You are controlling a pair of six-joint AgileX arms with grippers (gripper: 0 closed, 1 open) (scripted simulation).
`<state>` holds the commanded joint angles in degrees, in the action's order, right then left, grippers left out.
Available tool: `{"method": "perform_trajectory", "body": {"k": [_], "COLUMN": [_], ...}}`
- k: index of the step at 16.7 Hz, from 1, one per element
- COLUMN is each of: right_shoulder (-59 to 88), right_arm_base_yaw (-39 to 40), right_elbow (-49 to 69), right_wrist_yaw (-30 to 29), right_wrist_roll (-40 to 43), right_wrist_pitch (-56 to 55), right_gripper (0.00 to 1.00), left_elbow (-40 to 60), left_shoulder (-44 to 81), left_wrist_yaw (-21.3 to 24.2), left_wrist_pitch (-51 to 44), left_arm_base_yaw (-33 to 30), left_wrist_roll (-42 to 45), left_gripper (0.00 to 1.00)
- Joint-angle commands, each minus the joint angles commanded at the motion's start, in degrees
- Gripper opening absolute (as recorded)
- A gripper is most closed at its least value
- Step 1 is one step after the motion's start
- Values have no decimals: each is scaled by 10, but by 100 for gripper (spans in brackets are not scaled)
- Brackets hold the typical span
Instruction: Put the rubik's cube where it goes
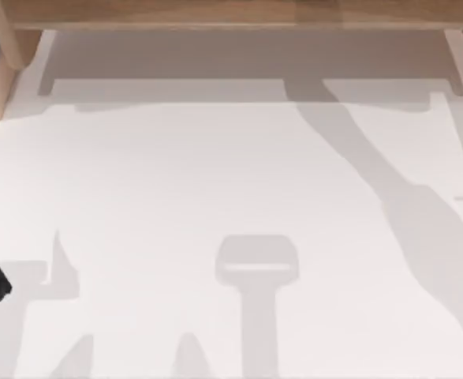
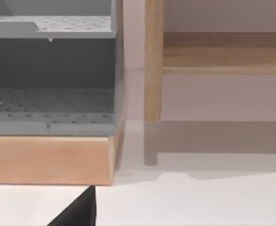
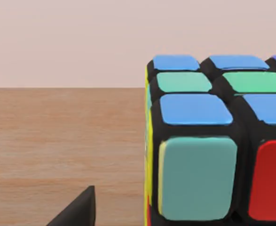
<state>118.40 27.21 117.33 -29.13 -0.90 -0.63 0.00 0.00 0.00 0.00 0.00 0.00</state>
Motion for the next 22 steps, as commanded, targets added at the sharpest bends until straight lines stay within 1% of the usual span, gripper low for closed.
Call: {"method": "perform_trajectory", "body": {"k": [1,14,15,22], "right_shoulder": [0,0,0,0], "right_arm_base_yaw": [0,0,0,0], "right_elbow": [0,0,0,0], "right_wrist_yaw": [0,0,0,0], "right_wrist_roll": [0,0,0,0], "right_wrist_pitch": [0,0,0,0], "right_gripper": [100,2,0,0], "left_elbow": [0,0,0,0], "left_shoulder": [0,0,0,0], "left_wrist_yaw": [0,0,0,0], "left_wrist_pitch": [0,0,0,0], "left_arm_base_yaw": [0,0,0,0], "left_wrist_roll": [0,0,0,0], "left_gripper": [100,100,100,100]}}
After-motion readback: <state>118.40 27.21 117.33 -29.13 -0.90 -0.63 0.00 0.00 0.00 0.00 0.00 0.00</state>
